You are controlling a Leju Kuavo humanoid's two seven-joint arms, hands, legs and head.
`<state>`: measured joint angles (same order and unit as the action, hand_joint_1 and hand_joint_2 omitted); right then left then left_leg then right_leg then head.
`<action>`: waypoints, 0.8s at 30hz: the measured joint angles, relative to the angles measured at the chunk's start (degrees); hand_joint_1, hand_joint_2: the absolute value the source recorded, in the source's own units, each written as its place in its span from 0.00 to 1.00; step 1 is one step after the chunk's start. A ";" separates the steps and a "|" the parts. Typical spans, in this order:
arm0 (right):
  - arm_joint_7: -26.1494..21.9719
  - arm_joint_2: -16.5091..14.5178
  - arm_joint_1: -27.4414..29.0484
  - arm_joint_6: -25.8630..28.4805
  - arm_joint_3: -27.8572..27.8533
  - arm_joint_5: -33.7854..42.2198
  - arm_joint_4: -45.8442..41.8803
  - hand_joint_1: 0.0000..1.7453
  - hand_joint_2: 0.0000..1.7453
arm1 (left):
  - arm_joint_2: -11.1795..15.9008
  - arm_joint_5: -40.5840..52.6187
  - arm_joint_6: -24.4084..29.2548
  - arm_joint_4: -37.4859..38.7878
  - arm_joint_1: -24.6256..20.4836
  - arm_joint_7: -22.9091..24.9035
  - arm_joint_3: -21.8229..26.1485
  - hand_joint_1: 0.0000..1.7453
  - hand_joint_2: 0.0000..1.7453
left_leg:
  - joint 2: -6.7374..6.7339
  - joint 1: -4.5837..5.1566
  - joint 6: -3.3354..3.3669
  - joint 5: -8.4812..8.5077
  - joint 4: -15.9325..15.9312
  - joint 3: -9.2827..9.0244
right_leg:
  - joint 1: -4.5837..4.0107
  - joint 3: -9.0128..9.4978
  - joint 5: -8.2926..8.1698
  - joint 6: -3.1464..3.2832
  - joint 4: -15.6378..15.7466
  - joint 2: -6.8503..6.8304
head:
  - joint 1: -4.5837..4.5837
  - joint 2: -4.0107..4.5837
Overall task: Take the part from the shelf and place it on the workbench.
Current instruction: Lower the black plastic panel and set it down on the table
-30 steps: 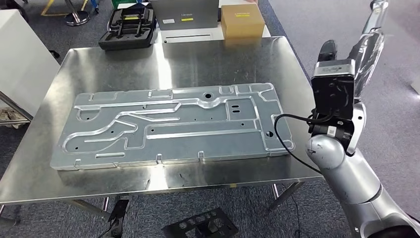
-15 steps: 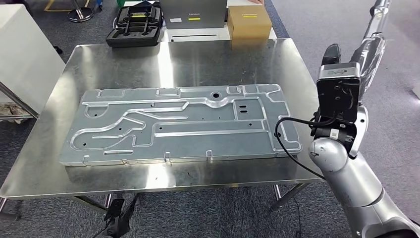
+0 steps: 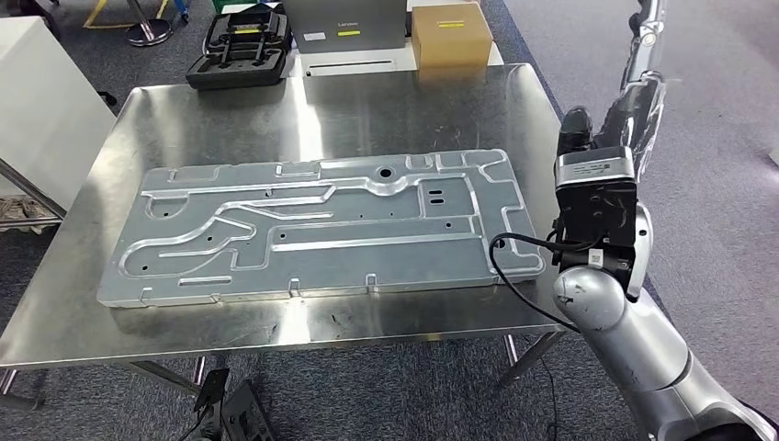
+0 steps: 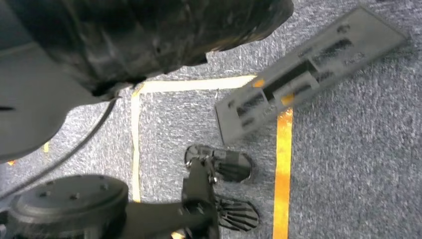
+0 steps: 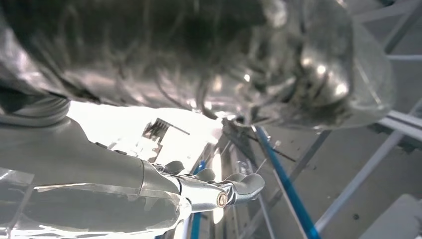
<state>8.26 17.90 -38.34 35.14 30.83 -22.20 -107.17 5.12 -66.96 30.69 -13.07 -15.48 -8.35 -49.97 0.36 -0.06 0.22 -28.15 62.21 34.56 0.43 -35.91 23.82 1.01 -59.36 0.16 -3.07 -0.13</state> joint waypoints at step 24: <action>-10.28 -3.42 5.44 1.05 3.96 8.23 -4.28 0.00 0.00 | -1.03 -0.87 0.31 0.00 -0.72 0.04 2.08 0.00 0.00 | -0.08 -0.19 -0.48 -1.01 4.31 7.79 | 0.03 2.18 1.58 0.74 0.73 -0.19 | -0.03 0.00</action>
<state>-2.03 14.48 -32.90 36.18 34.80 -13.97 -111.45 4.09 -67.84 31.00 -13.07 -16.20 -8.31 -47.89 0.28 -0.24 -0.26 -29.16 66.52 42.35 0.47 -33.73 25.40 1.75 -58.62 -0.03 -3.09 -0.13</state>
